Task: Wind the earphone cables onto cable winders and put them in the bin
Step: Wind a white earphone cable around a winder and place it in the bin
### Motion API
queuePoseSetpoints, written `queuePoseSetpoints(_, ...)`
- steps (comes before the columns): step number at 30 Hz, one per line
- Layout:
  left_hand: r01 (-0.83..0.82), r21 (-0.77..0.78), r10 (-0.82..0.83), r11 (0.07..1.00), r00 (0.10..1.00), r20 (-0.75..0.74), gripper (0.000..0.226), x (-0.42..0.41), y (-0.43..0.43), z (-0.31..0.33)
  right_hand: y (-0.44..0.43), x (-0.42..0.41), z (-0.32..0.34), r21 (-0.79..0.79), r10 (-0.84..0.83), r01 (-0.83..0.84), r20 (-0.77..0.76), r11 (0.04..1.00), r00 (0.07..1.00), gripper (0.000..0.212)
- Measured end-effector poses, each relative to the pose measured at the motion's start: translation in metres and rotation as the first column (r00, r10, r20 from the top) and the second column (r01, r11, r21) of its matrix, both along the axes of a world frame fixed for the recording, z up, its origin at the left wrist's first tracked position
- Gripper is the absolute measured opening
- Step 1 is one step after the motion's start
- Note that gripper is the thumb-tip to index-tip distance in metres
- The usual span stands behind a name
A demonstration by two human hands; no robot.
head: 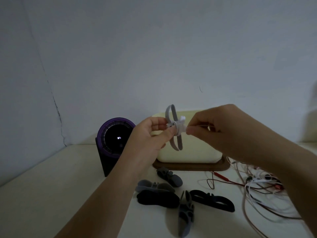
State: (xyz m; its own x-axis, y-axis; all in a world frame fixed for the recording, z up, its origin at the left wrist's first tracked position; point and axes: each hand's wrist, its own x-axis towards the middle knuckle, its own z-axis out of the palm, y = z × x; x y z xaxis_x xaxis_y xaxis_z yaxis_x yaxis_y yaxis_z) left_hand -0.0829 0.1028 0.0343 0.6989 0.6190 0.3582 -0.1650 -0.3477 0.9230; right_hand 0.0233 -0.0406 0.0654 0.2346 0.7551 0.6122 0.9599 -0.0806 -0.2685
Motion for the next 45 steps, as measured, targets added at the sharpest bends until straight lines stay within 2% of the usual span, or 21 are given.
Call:
queuePoseSetpoints(3,0.010,0.116,-0.001,0.993,0.997,-0.074,0.024,-0.001,0.000,-0.002,-0.005,0.003,0.007,0.069,0.006,-0.006,-0.003,0.998,1.000,0.012)
queuePoseSetpoints(6,0.109,0.156,-0.084,0.982,0.984,-0.155,0.026,-0.001,-0.001,-0.003,-0.011,0.011,0.013,0.152,-0.015,0.021,-0.039,0.988,0.999,0.010)
queuePoseSetpoints(11,0.311,0.169,-0.284,0.935,0.944,-0.167,0.030,-0.002,-0.007,-0.002,-0.012,0.026,0.011,0.262,-0.001,0.051,-0.187,0.964,0.982,0.023)
queuePoseSetpoints(13,0.386,0.143,-0.370,0.911,0.920,-0.129,0.022,-0.003,-0.010,0.000,-0.009,0.030,0.007,0.296,0.075,0.013,-0.284,0.955,0.956,0.029)
queuePoseSetpoints(15,0.462,0.082,-0.459,0.883,0.887,-0.045,0.025,-0.004,-0.012,0.002,-0.002,0.031,-0.001,0.300,0.168,-0.043,-0.405,0.953,0.899,0.035)
queuePoseSetpoints(18,0.509,-0.132,-0.488,0.851,0.858,0.164,0.036,-0.002,-0.014,0.006,0.013,0.027,-0.018,0.250,0.230,-0.107,-0.538,0.962,0.811,0.025)
queuePoseSetpoints(21,0.491,-0.338,-0.377,0.803,0.857,0.351,0.034,0.001,-0.011,0.007,0.028,0.018,-0.030,0.183,0.178,-0.105,-0.449,0.978,0.876,0.035)
queuePoseSetpoints(23,0.452,-0.409,-0.283,0.793,0.867,0.410,0.033,0.002,-0.004,0.006,0.031,0.011,-0.031,0.100,0.134,-0.106,-0.344,0.989,0.929,0.023)
queuePoseSetpoints(29,0.280,-0.459,-0.141,0.843,0.939,0.313,0.041,0.002,0.010,-0.001,0.024,0.006,-0.026,-0.094,0.024,-0.036,-0.128,0.995,0.992,0.023)
queuePoseSetpoints(31,0.209,-0.420,-0.109,0.883,0.962,0.251,0.032,0.003,0.012,-0.003,0.021,0.007,-0.023,-0.141,-0.002,-0.006,-0.052,0.990,0.999,0.025)
queuePoseSetpoints(34,0.061,-0.278,-0.023,0.959,0.990,0.138,0.018,0.005,0.013,-0.006,0.017,0.005,-0.020,-0.153,-0.025,0.031,0.042,0.988,0.999,0.027)
queuePoseSetpoints(38,-0.047,-0.022,0.047,0.999,0.999,0.002,0.027,0.004,0.009,-0.008,0.014,0.002,-0.014,-0.113,-0.017,0.035,0.157,0.993,0.987,0.029)
queuePoseSetpoints(41,-0.047,0.082,0.050,0.996,0.998,-0.037,0.019,0.003,0.006,-0.007,0.011,0.006,-0.009,-0.048,0.009,-0.001,0.152,0.999,0.988,0.028)
queuePoseSetpoints(45,-0.030,0.204,0.054,0.978,0.992,-0.116,0.020,0.004,0.007,-0.010,0.003,0.012,0.000,0.036,-0.004,0.001,0.080,0.999,0.997,0.028)
